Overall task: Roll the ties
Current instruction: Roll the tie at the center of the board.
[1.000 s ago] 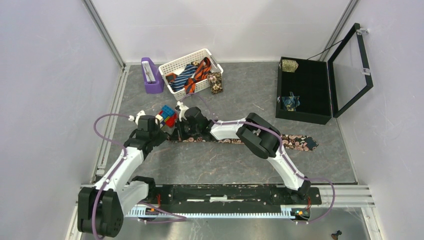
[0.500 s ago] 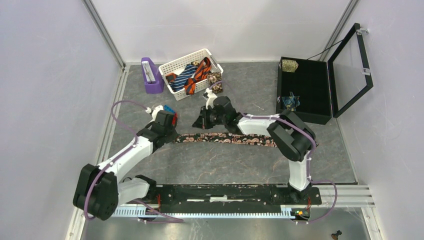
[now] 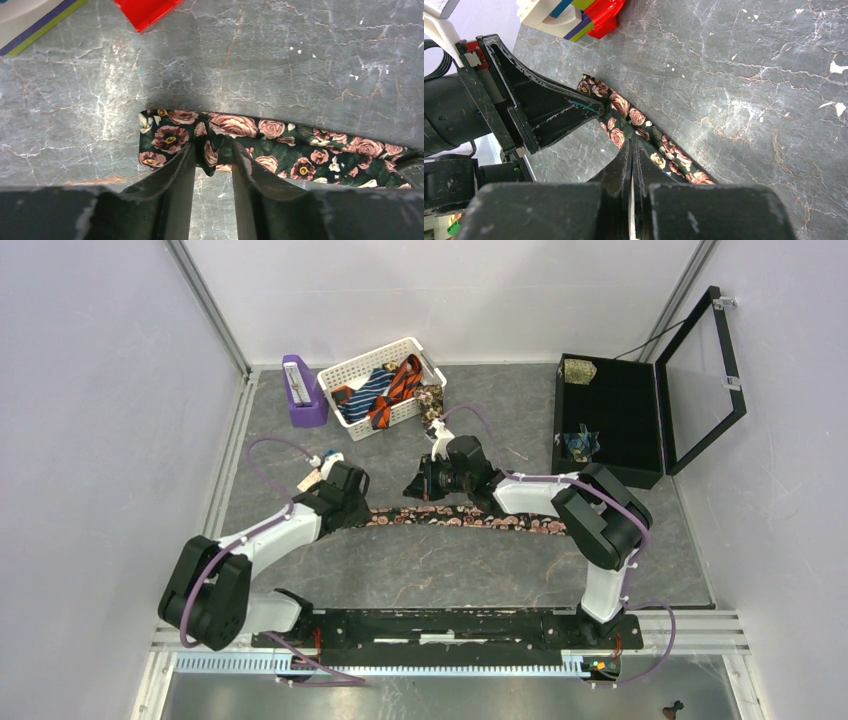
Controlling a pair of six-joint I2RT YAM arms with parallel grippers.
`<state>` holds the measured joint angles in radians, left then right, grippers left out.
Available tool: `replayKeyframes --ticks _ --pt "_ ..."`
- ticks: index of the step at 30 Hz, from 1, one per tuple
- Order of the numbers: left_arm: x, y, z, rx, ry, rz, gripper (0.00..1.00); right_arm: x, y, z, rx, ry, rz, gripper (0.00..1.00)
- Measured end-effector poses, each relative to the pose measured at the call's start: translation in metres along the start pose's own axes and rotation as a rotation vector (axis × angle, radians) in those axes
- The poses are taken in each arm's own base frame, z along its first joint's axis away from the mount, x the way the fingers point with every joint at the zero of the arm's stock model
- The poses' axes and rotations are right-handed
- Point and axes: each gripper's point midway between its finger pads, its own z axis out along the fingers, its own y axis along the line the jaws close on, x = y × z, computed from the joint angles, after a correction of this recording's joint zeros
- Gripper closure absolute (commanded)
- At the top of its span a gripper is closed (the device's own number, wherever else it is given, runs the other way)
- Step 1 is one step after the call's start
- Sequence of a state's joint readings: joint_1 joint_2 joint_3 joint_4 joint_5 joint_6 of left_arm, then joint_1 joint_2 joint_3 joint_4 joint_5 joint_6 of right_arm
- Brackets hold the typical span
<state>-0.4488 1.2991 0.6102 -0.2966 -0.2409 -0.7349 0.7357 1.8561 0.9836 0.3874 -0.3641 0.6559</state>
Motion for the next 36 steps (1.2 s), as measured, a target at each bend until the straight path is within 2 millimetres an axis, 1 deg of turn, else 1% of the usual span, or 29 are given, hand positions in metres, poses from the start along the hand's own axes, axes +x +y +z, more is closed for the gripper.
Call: replayKeyframes --ticks 3,7,10,15,19,22,24,28,31,33,36 --pt "-0.001 -0.005 0.0 0.021 -0.006 0.0 0.38 -0.001 0.001 0.0 -0.003 -0.002 -0.002 0.98" --pt "-0.005 -0.008 -0.004 0.039 -0.023 -0.003 0.29 -0.002 0.003 -0.001 -0.007 -0.006 -0.005 0.98" --pt "-0.008 -0.009 -0.008 0.05 -0.04 -0.008 0.25 -0.002 0.004 -0.001 -0.009 -0.007 -0.006 0.98" --pt "-0.009 -0.01 -0.011 0.083 -0.071 -0.019 0.25 -0.003 0.012 0.001 -0.023 -0.005 -0.014 0.98" --pt "-0.008 -0.009 -0.013 0.104 -0.089 -0.026 0.27 -0.008 0.032 0.008 -0.059 -0.01 -0.037 0.98" --pt "-0.011 -0.01 -0.018 0.12 -0.11 -0.032 0.3 -0.009 0.043 0.015 -0.081 -0.009 -0.05 0.98" --pt "-0.016 -0.012 -0.022 0.134 -0.131 -0.038 0.32 -0.007 0.047 0.02 -0.088 -0.002 -0.053 0.98" --pt "-0.022 -0.016 -0.028 0.176 -0.174 -0.053 0.44 -0.003 0.049 0.031 -0.099 0.016 -0.048 0.98" --pt "-0.019 -0.016 -0.027 0.191 -0.181 -0.056 0.51 -0.003 0.051 0.04 -0.113 0.029 -0.041 0.98" --pt "-0.015 -0.014 -0.024 0.193 -0.175 -0.055 0.52 -0.004 0.052 0.047 -0.125 0.037 -0.038 0.98" --pt "-0.009 -0.011 -0.021 0.197 -0.163 -0.055 0.55 -0.004 0.053 0.051 -0.134 0.044 -0.035 0.97"
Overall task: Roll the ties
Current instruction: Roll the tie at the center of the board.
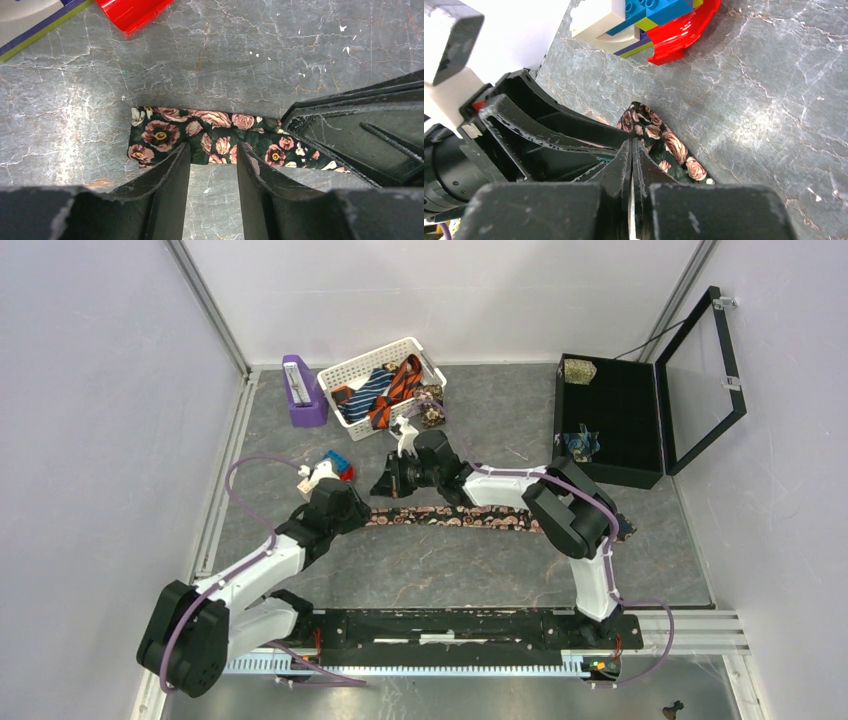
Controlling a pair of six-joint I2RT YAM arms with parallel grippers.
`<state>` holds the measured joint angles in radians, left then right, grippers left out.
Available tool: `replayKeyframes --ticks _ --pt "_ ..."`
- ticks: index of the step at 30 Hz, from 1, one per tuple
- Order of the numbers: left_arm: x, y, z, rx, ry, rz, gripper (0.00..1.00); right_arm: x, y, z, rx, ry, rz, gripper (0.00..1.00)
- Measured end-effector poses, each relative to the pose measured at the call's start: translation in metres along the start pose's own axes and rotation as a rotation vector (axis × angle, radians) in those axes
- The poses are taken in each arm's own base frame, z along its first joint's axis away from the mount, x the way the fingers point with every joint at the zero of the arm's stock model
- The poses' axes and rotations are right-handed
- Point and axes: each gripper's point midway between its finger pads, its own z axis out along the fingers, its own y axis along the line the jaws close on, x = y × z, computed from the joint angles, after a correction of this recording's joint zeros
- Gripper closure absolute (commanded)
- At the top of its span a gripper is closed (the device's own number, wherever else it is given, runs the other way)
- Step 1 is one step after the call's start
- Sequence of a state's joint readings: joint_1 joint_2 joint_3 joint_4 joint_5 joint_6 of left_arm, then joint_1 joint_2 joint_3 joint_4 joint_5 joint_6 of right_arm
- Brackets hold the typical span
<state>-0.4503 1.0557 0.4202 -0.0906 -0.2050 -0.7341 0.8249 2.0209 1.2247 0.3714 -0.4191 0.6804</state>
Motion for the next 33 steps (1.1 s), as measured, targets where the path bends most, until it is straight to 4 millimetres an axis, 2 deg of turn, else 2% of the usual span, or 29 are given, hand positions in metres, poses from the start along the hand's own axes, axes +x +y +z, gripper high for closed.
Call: replayKeyframes --ticks 7,13,21,30,33 --pt "0.008 0.005 0.003 0.01 0.014 -0.008 0.58 -0.001 0.007 0.013 -0.043 0.024 -0.001 0.97" --pt "0.008 -0.002 0.004 0.047 0.011 -0.005 0.62 0.017 0.017 0.028 -0.071 0.078 -0.006 0.97" --pt "0.014 -0.002 0.002 0.064 0.035 0.003 0.62 0.038 -0.001 0.038 -0.042 0.126 0.018 0.97" --pt "0.011 -0.004 -0.004 0.084 0.021 0.003 0.6 0.047 -0.011 0.043 -0.023 0.148 0.024 0.97" --pt "0.009 -0.006 -0.006 0.093 0.011 0.001 0.53 0.048 -0.012 0.043 -0.019 0.15 0.025 0.97"
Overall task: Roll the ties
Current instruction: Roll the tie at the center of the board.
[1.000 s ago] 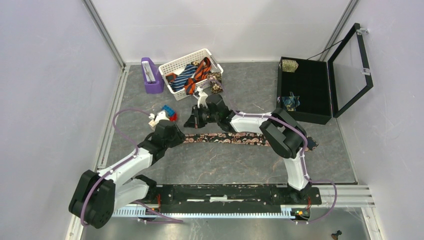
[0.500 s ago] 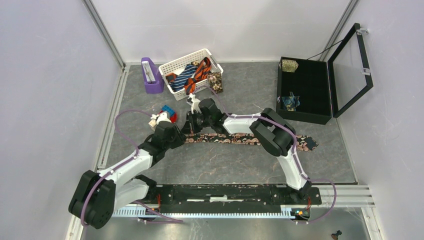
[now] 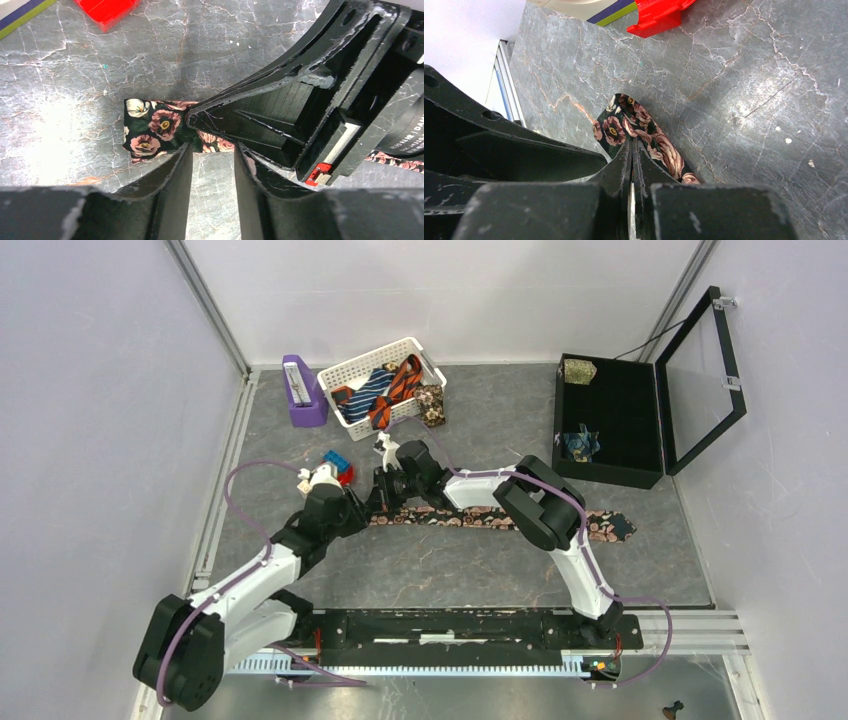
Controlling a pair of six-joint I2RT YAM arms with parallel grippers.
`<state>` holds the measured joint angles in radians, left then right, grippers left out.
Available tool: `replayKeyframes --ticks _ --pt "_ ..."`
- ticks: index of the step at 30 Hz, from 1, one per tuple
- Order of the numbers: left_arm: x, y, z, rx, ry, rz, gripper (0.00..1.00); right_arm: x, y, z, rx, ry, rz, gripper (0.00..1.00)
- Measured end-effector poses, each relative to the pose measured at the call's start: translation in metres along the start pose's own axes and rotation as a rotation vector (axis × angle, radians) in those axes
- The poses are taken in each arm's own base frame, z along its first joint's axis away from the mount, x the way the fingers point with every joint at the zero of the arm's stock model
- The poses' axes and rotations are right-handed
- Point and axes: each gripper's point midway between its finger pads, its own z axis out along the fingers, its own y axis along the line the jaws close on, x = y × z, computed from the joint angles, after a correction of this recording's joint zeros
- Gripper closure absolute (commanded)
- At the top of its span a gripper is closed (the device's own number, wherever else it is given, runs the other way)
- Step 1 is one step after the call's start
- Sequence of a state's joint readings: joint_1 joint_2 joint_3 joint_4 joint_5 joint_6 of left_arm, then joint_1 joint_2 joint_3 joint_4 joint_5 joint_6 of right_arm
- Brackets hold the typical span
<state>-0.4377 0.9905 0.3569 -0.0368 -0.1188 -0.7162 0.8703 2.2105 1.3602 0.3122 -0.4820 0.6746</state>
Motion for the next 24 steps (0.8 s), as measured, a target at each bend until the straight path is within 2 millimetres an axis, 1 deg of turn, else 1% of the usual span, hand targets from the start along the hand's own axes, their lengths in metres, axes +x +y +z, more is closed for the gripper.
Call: replayKeyframes --ticks 3,5,6,8,11,14,20,24 --pt "-0.002 -0.002 -0.002 0.008 -0.009 -0.001 0.41 0.0 -0.001 0.0 0.004 -0.002 -0.002 0.97" --pt "-0.004 -0.003 -0.005 0.012 -0.014 0.0 0.37 0.0 -0.001 0.0 0.005 -0.001 -0.003 0.97" --pt "-0.007 -0.005 -0.007 0.017 -0.02 -0.002 0.36 0.0 -0.001 0.0 0.003 -0.001 -0.002 0.97" --pt "-0.014 -0.008 -0.011 0.022 -0.034 -0.005 0.36 0.002 0.001 0.001 0.001 0.002 -0.004 0.97" --pt "-0.032 -0.012 -0.019 -0.003 -0.072 -0.008 0.37 0.004 0.004 0.002 -0.003 0.007 -0.008 0.97" --pt "-0.044 -0.008 -0.022 -0.044 -0.103 -0.017 0.39 0.005 0.005 0.003 -0.006 0.008 -0.009 0.97" --pt "-0.044 0.019 -0.021 -0.124 -0.099 -0.058 0.45 0.007 0.006 0.003 -0.007 0.012 -0.01 0.97" --pt "-0.04 0.037 -0.016 -0.149 -0.085 -0.1 0.49 0.01 0.005 0.003 -0.004 0.017 -0.007 0.97"
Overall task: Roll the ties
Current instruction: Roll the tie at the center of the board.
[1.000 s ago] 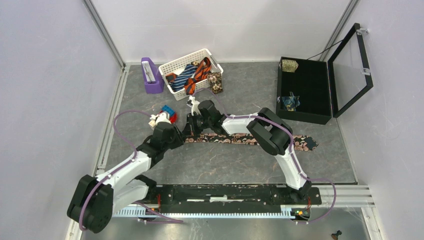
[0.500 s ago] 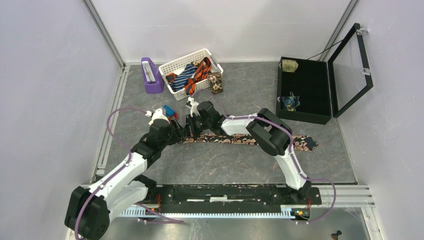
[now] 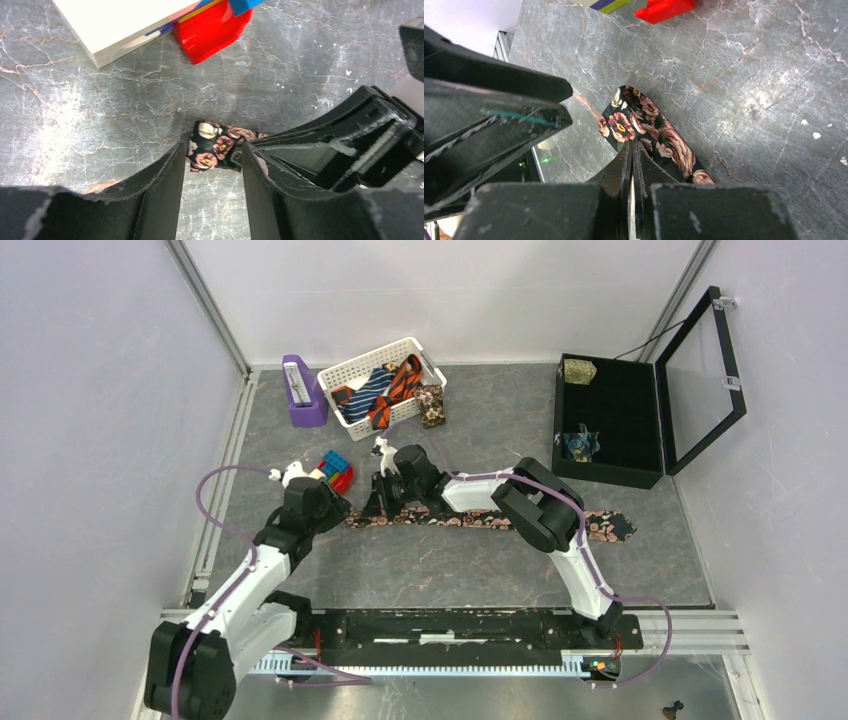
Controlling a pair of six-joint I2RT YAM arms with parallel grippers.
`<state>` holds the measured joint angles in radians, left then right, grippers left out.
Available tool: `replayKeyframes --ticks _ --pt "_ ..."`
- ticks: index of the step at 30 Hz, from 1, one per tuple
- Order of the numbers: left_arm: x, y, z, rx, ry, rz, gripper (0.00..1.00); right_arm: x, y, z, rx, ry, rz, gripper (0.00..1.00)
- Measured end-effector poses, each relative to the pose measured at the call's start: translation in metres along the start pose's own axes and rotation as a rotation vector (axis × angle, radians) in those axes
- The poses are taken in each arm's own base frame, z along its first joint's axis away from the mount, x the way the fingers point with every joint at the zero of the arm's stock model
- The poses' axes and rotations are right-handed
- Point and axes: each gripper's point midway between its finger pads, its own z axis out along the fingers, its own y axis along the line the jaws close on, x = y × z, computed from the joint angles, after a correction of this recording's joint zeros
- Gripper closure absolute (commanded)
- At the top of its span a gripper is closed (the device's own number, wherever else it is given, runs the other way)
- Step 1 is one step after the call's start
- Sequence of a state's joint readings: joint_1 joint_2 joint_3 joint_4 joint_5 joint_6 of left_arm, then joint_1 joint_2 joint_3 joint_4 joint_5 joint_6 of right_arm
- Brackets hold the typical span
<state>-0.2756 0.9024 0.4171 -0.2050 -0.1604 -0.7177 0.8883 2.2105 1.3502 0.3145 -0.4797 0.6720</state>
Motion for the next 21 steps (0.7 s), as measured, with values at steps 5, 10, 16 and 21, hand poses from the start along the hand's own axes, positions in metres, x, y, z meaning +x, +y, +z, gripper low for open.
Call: replayKeyframes --ticks 5,10,16,21 --pt "0.011 0.012 0.009 0.005 0.043 -0.041 0.51 0.006 -0.003 -0.001 0.005 0.009 0.005 0.97" --pt "0.016 0.009 0.012 0.035 0.061 -0.045 0.52 0.009 -0.005 -0.001 0.006 0.012 0.007 0.97" --pt "0.021 0.004 0.012 0.071 0.079 -0.061 0.52 0.009 -0.006 -0.001 0.005 0.01 0.006 0.97" --pt "0.028 0.005 0.009 0.084 0.089 -0.106 0.54 0.009 -0.005 -0.001 0.004 0.01 0.006 0.97"
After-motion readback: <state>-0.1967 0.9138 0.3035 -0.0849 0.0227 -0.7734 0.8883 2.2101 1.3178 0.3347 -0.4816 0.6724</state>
